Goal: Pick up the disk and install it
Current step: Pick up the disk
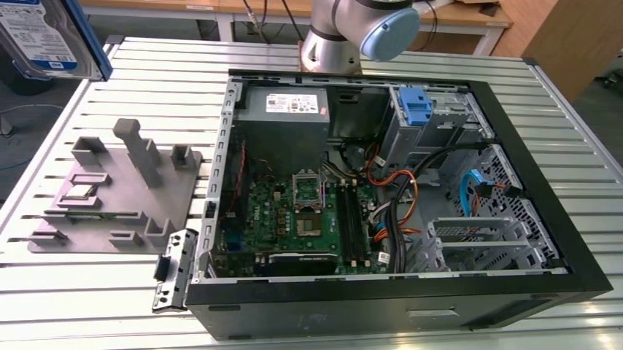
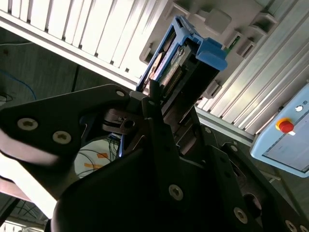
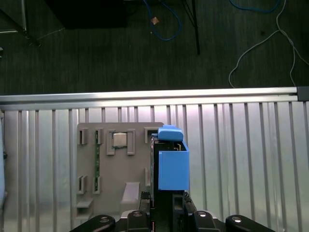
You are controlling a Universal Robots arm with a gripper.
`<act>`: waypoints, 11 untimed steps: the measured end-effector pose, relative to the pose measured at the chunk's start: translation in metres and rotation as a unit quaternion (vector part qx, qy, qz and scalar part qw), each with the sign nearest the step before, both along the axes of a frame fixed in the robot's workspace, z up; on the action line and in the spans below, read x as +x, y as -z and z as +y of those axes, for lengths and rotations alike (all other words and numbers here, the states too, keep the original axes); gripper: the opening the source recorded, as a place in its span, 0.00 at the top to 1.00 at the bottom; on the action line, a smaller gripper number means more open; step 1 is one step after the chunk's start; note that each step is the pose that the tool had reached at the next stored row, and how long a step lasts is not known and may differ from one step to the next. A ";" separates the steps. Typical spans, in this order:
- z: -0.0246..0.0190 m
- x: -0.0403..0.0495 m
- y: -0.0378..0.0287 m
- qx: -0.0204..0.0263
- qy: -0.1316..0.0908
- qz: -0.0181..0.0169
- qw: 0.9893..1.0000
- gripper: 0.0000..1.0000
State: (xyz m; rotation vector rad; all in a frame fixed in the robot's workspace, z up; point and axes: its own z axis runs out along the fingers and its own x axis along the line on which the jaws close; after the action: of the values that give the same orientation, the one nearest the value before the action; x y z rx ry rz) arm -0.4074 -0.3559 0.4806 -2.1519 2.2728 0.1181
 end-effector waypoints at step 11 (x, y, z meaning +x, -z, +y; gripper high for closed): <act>0.0000 0.0000 -0.0027 0.000 0.000 0.000 1.000 0.65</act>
State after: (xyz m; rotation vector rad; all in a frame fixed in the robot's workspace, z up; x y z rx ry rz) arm -0.4074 -0.3558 0.4833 -2.1518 2.2728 0.1181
